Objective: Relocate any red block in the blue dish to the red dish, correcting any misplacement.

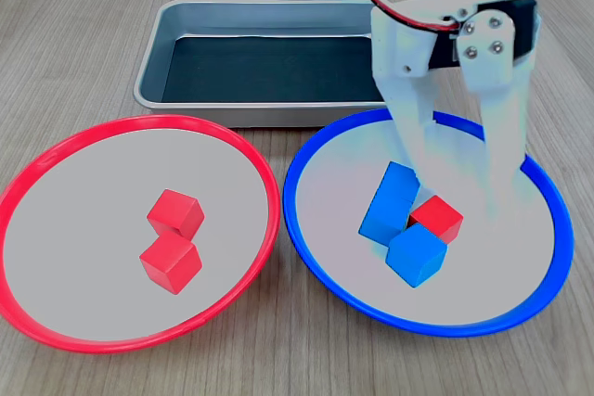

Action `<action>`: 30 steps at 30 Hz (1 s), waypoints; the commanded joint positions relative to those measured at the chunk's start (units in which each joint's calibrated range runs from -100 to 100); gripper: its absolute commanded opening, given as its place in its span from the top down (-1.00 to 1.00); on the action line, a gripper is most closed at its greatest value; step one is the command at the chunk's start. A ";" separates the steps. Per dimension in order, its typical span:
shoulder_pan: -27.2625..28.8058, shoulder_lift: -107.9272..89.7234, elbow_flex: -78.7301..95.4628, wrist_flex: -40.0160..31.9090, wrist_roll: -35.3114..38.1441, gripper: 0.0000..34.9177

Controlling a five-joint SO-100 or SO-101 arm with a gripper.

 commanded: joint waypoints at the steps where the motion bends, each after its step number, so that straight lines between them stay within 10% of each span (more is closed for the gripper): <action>1: 0.38 -0.21 -2.20 0.72 0.34 0.26; 30: 3.30 8.75 -17.13 9.96 -2.78 0.18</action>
